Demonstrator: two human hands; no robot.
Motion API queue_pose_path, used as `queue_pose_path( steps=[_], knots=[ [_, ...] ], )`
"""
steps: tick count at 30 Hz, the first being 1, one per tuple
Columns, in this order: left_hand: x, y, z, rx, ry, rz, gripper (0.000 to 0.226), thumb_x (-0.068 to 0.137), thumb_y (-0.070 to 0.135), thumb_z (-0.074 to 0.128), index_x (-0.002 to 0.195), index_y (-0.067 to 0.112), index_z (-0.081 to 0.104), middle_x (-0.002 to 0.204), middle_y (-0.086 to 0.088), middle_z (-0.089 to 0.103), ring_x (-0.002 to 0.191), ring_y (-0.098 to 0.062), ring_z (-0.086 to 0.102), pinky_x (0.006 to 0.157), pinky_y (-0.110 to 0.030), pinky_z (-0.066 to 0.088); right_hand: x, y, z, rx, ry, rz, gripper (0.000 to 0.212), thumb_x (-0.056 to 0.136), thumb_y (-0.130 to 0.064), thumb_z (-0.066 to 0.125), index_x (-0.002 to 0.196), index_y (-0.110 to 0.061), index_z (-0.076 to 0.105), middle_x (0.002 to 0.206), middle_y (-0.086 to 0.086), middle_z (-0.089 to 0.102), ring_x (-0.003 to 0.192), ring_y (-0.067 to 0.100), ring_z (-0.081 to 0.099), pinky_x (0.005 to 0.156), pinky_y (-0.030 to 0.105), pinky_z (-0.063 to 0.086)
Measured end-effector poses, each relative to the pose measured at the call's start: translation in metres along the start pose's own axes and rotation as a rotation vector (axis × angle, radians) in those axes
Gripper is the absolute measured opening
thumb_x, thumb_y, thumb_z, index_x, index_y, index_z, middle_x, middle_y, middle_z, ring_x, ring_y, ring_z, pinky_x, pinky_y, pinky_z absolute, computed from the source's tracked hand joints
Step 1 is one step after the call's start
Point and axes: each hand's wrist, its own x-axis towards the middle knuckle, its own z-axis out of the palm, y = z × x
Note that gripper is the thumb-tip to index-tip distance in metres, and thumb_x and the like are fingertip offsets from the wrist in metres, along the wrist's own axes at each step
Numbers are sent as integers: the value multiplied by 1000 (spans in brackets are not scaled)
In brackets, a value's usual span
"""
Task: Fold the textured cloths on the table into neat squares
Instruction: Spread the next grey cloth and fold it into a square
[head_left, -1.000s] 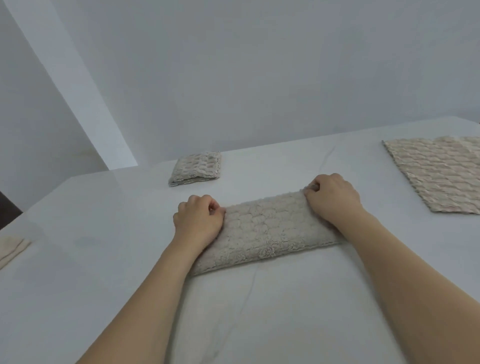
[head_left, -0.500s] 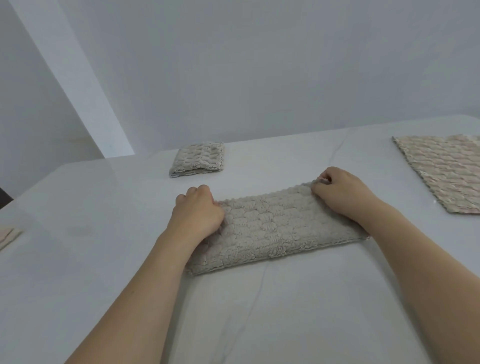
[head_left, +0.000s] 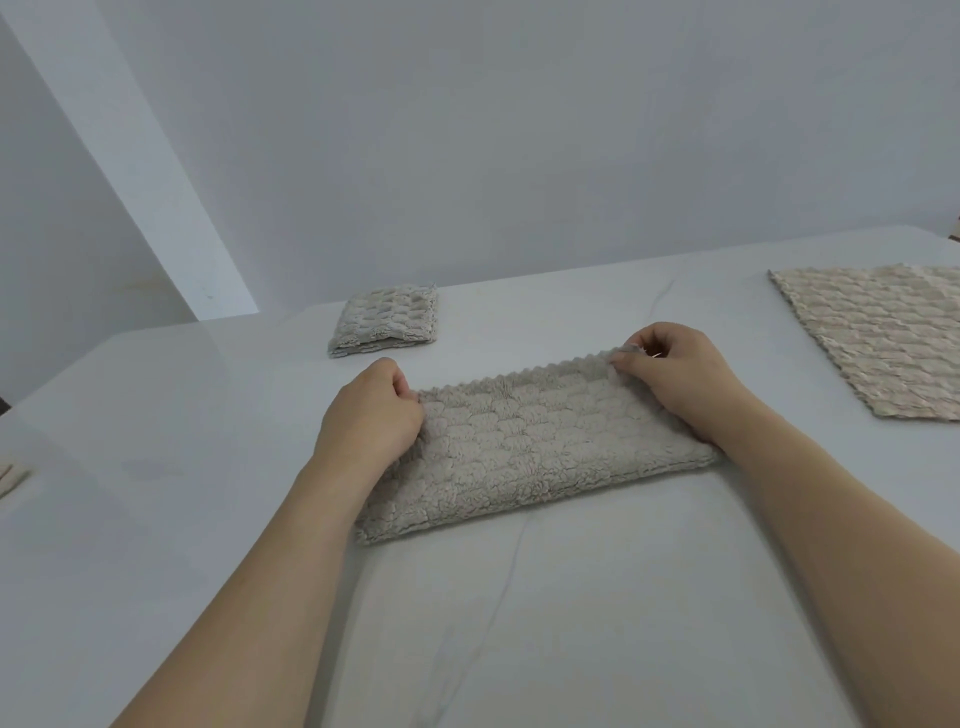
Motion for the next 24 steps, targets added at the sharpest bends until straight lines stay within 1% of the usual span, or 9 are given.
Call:
queue_pose_path(
  steps=[3, 5, 8, 12, 14, 18, 19, 22, 24],
  knots=[
    [2, -4, 1, 7, -15, -16, 11, 95, 26, 52, 85, 21, 52, 83, 4, 61, 77, -18, 57, 60, -32, 36, 3, 3, 2, -108, 25, -32, 17, 85, -33, 71, 83, -18, 63, 72, -4, 58, 56, 11, 48, 57, 26, 38],
    [4, -7, 2, 1, -41, -39, 11, 95, 27, 52, 85, 22, 53, 84, 3, 63, 79, -20, 59, 62, -31, 38, 4, 4, 2, -144, 30, -51, 16, 85, -33, 71, 88, -19, 63, 76, -3, 58, 63, 13, 50, 62, 28, 40],
    [5, -9, 3, -23, -55, -47, 9, 95, 24, 49, 88, 22, 54, 86, 3, 62, 80, -18, 58, 63, -32, 39, 4, 2, 1, -172, -2, -44, 15, 88, -32, 67, 99, -24, 63, 80, -6, 57, 64, 11, 51, 66, 28, 41],
    [3, -6, 3, 10, -69, -41, 19, 99, 28, 44, 96, 16, 58, 95, 1, 62, 90, -22, 58, 71, -33, 40, 2, -6, 2, -320, -66, -14, 17, 92, -32, 60, 86, -16, 63, 71, -2, 59, 61, 16, 52, 54, 26, 36],
    [2, -5, 3, 42, -76, -33, 25, 101, 32, 41, 95, 13, 57, 96, -2, 61, 90, -23, 56, 71, -33, 38, 2, -9, 1, -340, -79, -2, 20, 93, -32, 59, 84, -14, 60, 72, -1, 57, 65, 18, 51, 54, 27, 34],
    [1, -4, 3, -7, -73, -59, 24, 101, 35, 42, 98, 13, 51, 99, -5, 60, 90, -26, 55, 71, -35, 37, 5, -16, 2, -354, -41, -7, 11, 92, -24, 61, 86, -15, 58, 79, -5, 58, 82, 21, 55, 64, 29, 37],
    [-1, -4, 3, 22, -57, -60, 24, 100, 35, 43, 100, 12, 49, 102, -7, 60, 93, -28, 55, 74, -36, 39, 6, -16, 2, -347, -22, -7, 10, 90, -22, 63, 85, -15, 58, 79, -5, 59, 83, 22, 57, 66, 29, 38],
    [-7, -2, 5, 313, 71, 4, 26, 97, 32, 46, 110, 10, 49, 116, -13, 53, 109, -36, 48, 90, -45, 38, 3, -17, 2, -361, 24, 3, 9, 88, -21, 65, 85, -14, 61, 87, 2, 65, 87, 23, 59, 70, 29, 42],
    [-12, 14, 5, 262, 104, 79, 23, 96, 27, 47, 112, 12, 50, 122, -12, 47, 114, -34, 43, 94, -44, 35, -1, -22, 4, -517, 97, -45, 13, 91, -21, 58, 100, -13, 63, 104, 7, 65, 98, 27, 57, 79, 34, 43]
  ],
)
